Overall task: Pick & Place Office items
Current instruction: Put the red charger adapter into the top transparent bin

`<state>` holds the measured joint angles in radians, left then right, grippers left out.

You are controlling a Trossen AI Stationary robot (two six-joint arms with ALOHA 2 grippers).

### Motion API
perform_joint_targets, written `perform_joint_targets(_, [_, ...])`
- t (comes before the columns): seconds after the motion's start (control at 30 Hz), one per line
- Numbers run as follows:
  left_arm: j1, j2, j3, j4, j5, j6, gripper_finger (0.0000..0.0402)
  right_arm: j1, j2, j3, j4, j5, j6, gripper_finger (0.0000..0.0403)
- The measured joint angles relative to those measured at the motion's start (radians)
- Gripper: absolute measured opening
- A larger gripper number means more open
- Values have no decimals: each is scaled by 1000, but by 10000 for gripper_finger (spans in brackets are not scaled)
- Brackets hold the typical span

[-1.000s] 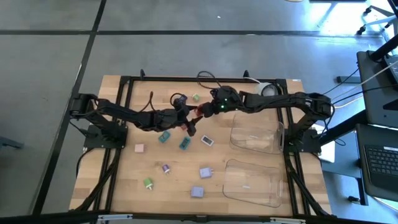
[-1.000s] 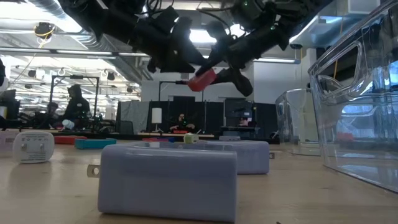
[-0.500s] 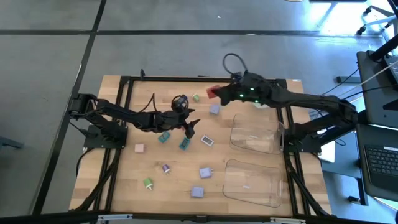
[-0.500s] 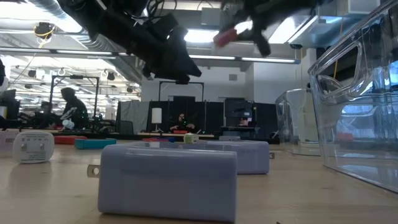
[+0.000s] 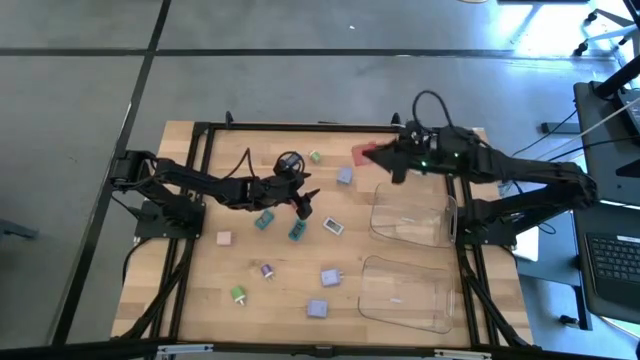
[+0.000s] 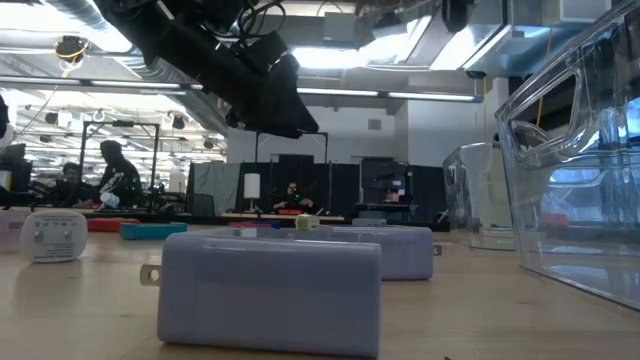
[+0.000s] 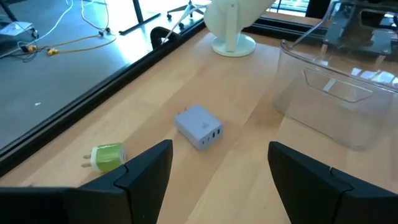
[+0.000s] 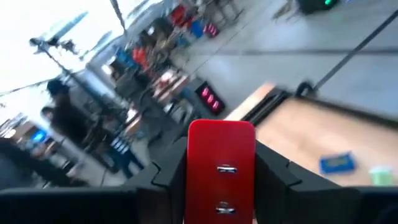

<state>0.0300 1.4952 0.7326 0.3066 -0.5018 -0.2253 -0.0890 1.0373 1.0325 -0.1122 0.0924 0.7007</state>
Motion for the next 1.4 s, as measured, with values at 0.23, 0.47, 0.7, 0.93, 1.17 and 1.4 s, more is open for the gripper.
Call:
perform_joint_targets(0.23, [0,0,0,1,0,-44,262,107,-26,0,-475,-29,160,125])
perform_joint_targets(0.47, [0,0,0,1,2,-50,262,180,26,-17,-939,92,350,128])
perform_joint_targets(0.7, [0,0,0,0,15,-118,262,212,72,-185,-958,59,439,129])
perform_joint_targets(0.93, [0,0,0,-16,58,-158,262,214,78,-383,-879,46,603,129])
perform_joint_targets(1.17, [0,0,0,-19,56,-157,262,214,78,-491,-737,85,694,130])
perform_joint_targets(1.4, [0,0,0,-19,52,-157,262,214,78,-498,-734,158,732,144])
